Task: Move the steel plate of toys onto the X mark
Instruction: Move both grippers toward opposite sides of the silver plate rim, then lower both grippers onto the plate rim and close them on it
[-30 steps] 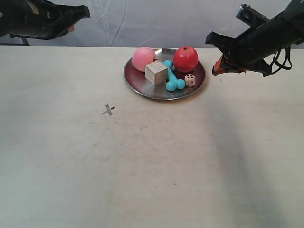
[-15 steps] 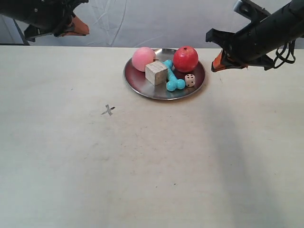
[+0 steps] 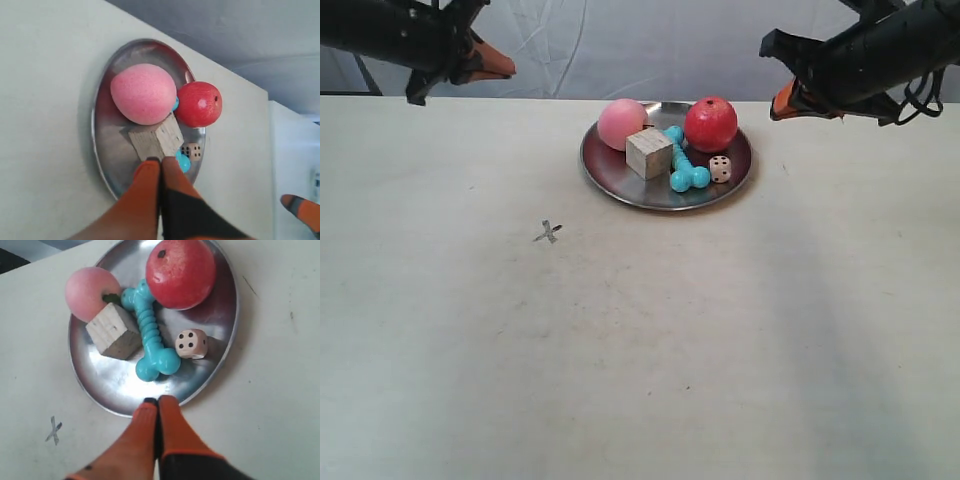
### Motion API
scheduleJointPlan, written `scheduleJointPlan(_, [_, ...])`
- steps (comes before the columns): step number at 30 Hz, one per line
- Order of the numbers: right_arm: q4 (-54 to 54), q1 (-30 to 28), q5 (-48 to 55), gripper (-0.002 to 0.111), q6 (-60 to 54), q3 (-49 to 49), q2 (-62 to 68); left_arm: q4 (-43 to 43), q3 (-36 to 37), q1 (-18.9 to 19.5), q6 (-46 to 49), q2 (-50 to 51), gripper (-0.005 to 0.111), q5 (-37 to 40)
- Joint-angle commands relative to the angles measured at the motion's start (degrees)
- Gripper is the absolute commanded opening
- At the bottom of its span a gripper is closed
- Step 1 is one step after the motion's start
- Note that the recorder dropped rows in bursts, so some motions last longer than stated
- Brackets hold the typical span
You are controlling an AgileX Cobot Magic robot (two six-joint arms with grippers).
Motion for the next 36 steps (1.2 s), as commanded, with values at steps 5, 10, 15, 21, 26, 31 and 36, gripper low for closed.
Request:
scheduleJointPlan(5, [14.9, -8.7, 11.1, 0.005, -5.5, -12.1, 13.9, -8.7, -10.1, -1.0, 0.4, 13.3, 0.0, 7.0])
scheduleJointPlan(10, [18.1, -11.0, 14.3, 0.027, -6.1, -19.3, 21.7, -1.9, -14.2, -2.3, 0.4, 15.5, 0.0, 5.3])
scheduleJointPlan(15, [18.1, -11.2, 17.5, 0.047, -6.1, -25.5, 28.3, 4.2, -14.5, -2.5, 0.4, 15.6, 0.013, 1.1])
scheduleJointPlan(21, [18.6, -10.9, 18.6, 0.043, -6.1, -28.5, 33.4, 5.1, -14.5, -3.3, 0.4, 15.7, 0.029, -1.3])
scheduleJointPlan(26, [18.7, -10.9, 18.6, 0.043, -6.1, -28.6, 35.2, 6.6, -14.5, -5.0, 0.3, 18.1, 0.03, -2.2])
scheduleJointPlan(31, [18.6, -10.9, 18.8, 0.043, -6.1, -28.6, 35.8, 3.4, -14.5, -5.8, -1.8, 22.0, 0.03, -1.3])
scheduleJointPlan(36, [17.8, -10.8, 18.7, 0.043, -6.1, -28.6, 35.9, 0.4, -14.5, -6.3, -1.8, 23.3, 0.03, -0.9])
